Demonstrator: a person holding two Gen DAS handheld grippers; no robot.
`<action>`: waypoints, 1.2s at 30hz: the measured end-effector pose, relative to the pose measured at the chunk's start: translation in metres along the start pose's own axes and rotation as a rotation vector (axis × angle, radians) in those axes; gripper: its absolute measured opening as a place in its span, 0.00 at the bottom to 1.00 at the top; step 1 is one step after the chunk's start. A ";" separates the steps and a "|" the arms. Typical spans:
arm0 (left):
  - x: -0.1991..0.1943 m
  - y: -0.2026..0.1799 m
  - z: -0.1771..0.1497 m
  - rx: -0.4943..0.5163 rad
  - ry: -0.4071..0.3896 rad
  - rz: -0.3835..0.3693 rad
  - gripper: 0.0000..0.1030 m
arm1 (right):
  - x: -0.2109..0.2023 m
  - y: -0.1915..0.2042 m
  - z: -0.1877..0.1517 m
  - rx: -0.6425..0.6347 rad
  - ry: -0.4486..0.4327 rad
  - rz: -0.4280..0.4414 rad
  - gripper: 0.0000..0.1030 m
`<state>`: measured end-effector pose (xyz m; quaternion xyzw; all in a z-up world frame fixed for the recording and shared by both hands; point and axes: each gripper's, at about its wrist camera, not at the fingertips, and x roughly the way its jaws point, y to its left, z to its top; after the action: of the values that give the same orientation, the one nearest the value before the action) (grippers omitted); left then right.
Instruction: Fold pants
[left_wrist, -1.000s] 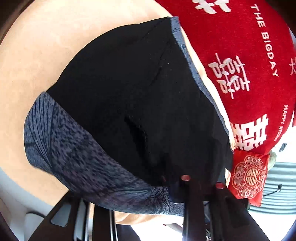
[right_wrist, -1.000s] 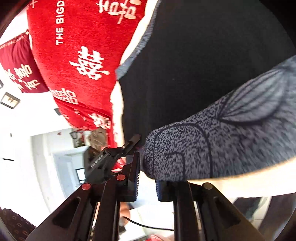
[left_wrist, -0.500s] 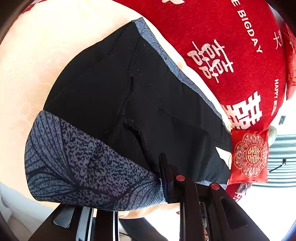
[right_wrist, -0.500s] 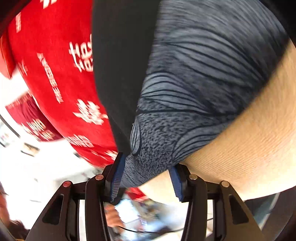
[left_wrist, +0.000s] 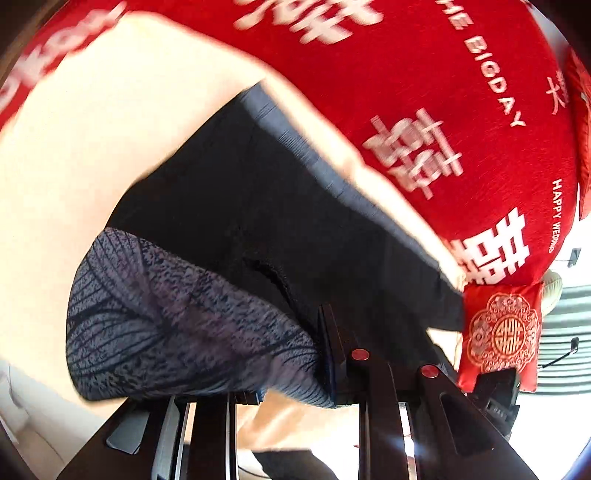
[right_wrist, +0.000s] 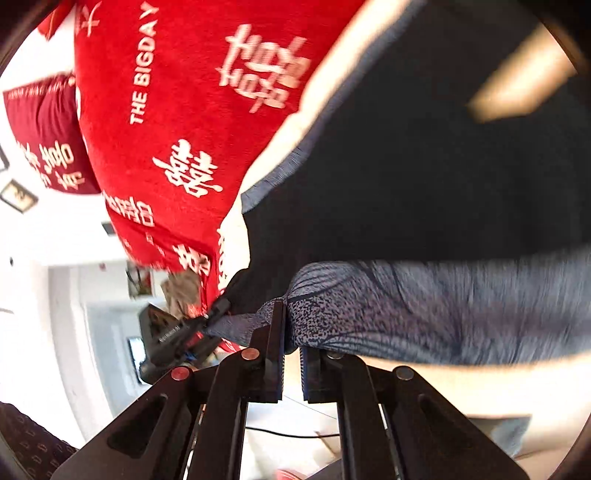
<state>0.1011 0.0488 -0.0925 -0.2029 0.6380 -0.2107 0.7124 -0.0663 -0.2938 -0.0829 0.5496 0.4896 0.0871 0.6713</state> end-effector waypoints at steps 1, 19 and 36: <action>0.004 -0.008 0.011 0.013 -0.008 -0.001 0.24 | 0.002 0.006 0.013 -0.022 0.012 -0.015 0.10; 0.135 -0.041 0.141 0.068 0.063 0.199 0.30 | 0.099 -0.053 0.210 0.017 0.162 -0.158 0.15; 0.148 -0.069 0.121 0.310 -0.082 0.565 0.52 | 0.145 0.022 0.173 -0.465 0.232 -0.508 0.51</action>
<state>0.2334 -0.0885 -0.1633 0.0851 0.6002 -0.0910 0.7901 0.1470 -0.3035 -0.1609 0.2297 0.6505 0.0884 0.7185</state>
